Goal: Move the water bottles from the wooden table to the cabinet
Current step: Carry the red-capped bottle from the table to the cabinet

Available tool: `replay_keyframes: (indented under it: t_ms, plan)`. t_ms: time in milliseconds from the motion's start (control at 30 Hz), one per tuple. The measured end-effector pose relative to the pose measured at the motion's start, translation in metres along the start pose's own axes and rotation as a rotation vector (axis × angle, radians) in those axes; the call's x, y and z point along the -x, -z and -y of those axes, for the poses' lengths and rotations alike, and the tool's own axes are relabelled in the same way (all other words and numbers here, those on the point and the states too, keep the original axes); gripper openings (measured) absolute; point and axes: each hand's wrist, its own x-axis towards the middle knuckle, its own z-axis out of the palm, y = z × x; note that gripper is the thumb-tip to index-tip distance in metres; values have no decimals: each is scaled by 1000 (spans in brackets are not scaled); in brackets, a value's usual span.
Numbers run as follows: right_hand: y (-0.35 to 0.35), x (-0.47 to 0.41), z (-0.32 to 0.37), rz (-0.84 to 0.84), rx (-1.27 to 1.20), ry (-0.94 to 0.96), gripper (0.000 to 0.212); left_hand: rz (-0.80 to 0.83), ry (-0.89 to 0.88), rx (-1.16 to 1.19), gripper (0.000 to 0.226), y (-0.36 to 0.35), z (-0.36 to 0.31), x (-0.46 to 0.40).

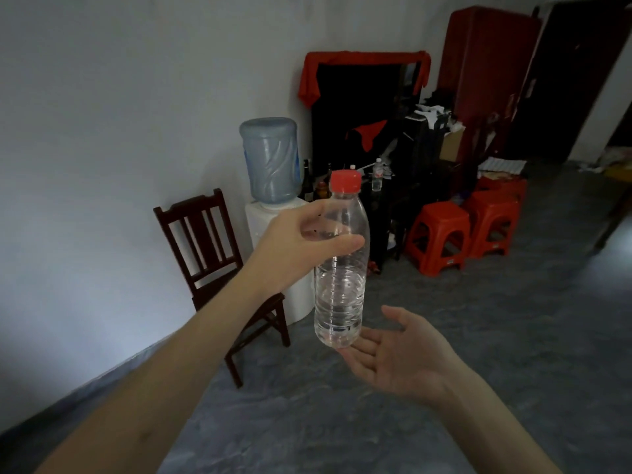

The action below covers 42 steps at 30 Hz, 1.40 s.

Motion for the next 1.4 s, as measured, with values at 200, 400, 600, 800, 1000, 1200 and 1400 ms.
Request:
replay_keyframes:
  t_ms: [200,400,600,800,1000,1200,1400]
  plan:
    - [9,-50,67,-7,5,-7,62,50,-6,-22,58,-14,36,-91]
    - [4,-107,155,-79,5,19,68,70,-34,-27,43,-17,72,-194]
    - [4,-149,238,-139,39,37,69,79,-56,3,43,-27,103,-285]
    - [23,-172,299,-174,28,38,72,119,-64,11,37,-58,123,-350]
    - [58,-198,372,-179,4,45,76,151,-43,-6,53,-101,140,-426]
    - [101,-221,471,-136,25,34,74,121,-24,-14,41,-150,147,-512]
    - [145,-231,573,-97,58,-25,75,106,-2,-40,35,-205,141,-595]
